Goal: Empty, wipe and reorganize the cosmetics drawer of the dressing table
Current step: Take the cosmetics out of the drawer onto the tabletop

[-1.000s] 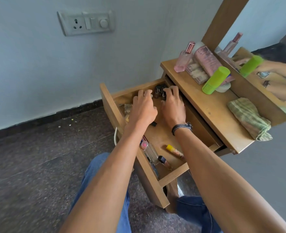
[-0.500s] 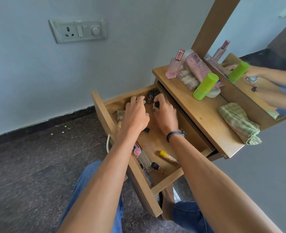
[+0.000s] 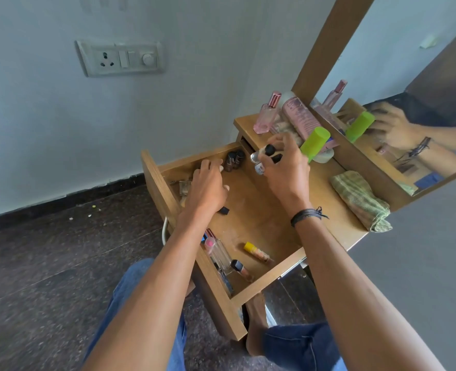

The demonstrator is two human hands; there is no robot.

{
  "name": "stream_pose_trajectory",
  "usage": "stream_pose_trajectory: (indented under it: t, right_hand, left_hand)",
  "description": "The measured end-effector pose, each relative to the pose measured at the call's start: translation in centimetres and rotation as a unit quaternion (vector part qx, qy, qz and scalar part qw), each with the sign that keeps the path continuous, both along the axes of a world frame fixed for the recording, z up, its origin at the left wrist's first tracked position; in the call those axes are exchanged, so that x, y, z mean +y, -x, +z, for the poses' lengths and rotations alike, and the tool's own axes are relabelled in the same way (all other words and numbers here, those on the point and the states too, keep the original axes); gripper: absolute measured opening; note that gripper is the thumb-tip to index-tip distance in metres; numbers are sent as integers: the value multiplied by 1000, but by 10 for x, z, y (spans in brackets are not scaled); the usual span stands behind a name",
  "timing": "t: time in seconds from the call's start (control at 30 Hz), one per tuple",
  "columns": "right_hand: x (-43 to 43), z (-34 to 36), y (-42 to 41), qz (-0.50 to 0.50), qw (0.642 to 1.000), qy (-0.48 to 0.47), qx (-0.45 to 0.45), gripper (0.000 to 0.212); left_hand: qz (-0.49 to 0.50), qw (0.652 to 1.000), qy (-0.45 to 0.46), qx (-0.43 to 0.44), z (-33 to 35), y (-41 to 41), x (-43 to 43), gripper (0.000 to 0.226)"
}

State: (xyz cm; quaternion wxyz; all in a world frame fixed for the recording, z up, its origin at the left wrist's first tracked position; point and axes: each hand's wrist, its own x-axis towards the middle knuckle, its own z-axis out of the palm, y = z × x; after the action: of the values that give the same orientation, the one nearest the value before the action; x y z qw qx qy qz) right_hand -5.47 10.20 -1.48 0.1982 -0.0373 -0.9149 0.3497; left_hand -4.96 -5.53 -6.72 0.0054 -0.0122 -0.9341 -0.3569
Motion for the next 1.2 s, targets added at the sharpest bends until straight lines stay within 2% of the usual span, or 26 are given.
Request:
stream_pose_trajectory:
  t: [0.13, 0.3, 0.67, 1.2]
  right_hand:
    - [11, 15, 22, -40, 999, 9, 7, 28]
    - [16, 13, 40, -59, 997, -49, 6, 26]
    - [16, 4, 62, -52, 992, -117, 8, 43]
    - [7, -16, 42, -60, 994, -54, 76, 71]
  left_hand:
    - [-4, 1000, -6, -1, -1, 0, 0, 64]
    - [-1, 1000, -5, 0, -3, 3, 0, 65]
    - [-10, 1000, 4, -1, -6, 5, 0, 65]
    - [-8, 1000, 14, 1, -10, 8, 1, 65]
